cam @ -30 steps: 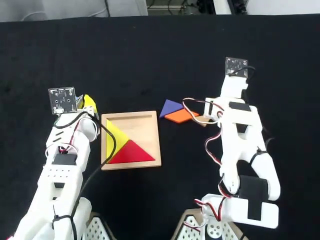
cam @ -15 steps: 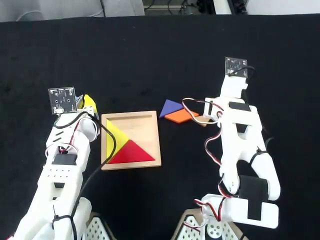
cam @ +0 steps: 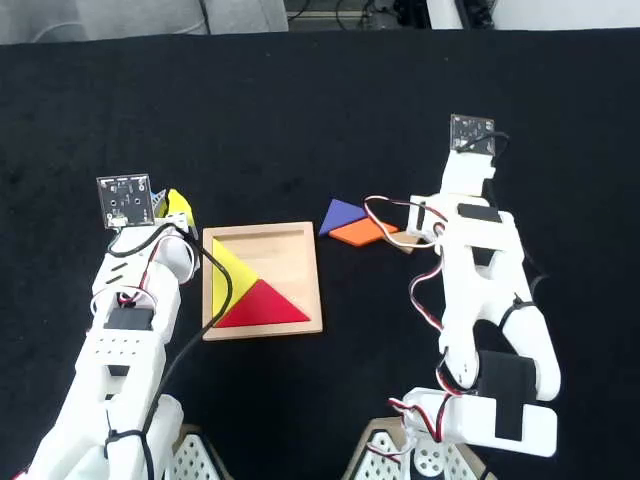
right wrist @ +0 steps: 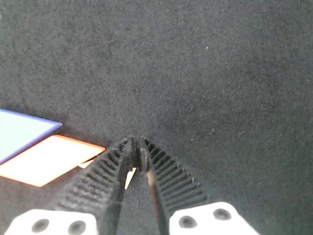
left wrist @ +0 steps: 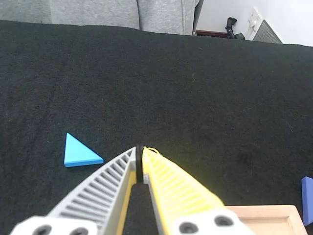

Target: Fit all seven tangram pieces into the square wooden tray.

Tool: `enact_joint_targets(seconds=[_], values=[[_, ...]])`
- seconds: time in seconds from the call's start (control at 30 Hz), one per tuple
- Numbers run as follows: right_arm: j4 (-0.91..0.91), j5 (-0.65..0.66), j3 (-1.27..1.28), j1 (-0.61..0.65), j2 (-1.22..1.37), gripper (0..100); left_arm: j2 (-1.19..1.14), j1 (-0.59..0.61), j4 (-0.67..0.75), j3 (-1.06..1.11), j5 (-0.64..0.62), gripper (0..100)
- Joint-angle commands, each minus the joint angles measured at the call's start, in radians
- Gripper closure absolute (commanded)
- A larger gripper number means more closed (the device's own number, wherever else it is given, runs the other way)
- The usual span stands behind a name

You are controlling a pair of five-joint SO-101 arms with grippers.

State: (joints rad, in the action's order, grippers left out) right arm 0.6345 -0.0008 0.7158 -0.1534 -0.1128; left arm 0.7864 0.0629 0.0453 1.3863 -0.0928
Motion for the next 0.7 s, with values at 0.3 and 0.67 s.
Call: enact_joint_targets(seconds=[0.3,0.67], values=[[0.005,-0.009,-0.039,0.015,-0.007,98.5,0.026,0.012,-0.002,-0.028,-0.006,97],[0.006,-0.008,-0.036,0.017,-0.007,77.0,0.026,0.013,-0.002,-0.031,-0.006,97]])
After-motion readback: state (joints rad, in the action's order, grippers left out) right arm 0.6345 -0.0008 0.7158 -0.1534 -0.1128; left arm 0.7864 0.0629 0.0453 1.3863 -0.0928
